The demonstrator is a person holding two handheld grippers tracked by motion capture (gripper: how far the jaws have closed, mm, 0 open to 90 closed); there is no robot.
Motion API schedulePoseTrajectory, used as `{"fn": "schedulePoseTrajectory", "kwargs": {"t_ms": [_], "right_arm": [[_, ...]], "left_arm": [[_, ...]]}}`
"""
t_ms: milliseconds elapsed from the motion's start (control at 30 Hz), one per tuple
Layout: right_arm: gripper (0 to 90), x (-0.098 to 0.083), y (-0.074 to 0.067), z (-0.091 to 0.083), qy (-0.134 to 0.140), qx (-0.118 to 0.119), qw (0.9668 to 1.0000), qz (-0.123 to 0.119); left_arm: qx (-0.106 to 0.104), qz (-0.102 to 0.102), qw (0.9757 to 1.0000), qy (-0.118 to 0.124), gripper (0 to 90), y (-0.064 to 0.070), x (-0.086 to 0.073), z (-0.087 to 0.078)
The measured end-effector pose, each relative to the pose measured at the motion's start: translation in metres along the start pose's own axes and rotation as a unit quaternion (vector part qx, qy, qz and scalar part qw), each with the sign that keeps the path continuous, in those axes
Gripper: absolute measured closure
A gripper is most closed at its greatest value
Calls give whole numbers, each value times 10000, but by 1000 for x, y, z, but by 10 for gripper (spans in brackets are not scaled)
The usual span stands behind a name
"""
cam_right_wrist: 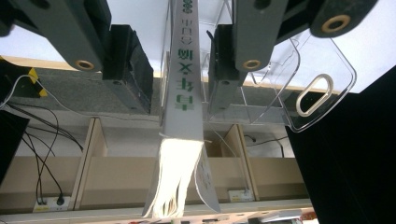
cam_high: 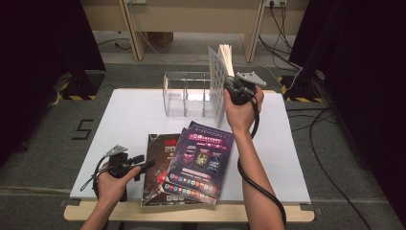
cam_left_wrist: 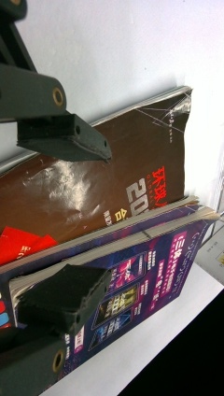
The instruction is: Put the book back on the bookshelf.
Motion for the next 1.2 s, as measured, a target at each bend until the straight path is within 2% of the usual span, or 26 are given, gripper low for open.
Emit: {"fn": "schedulePoseTrajectory", "kwargs": {"t_ms": [233, 667, 1000, 1200], "right_arm": [[607, -7, -1, -5, -49, 14, 9999, -102], [607, -18, -3, -18, -122, 120, 9998, -44], [610, -41, 5, -31, -462, 153, 9988, -10], [611, -59, 18, -36, -696, 137, 9973, 164]], "left_arm": [[-20, 22, 10000, -53, 363, 2, -2, 3], [-122, 68, 9999, -65, 367, 8, 0, 6], [-281, 141, 9995, -97, 377, 17, 5, 13], [-327, 187, 9992, -124, 389, 22, 10, 19]]}}
Point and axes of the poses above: each handheld gripper's, and its own axes: z roughly forward along the jaws, x roughly out of its top, y roughly to its right, the point moved 10 cm from there along z, roughly forward along the jaws, and after that the axes turned 6 degrees about z, right-handed, at the moved point
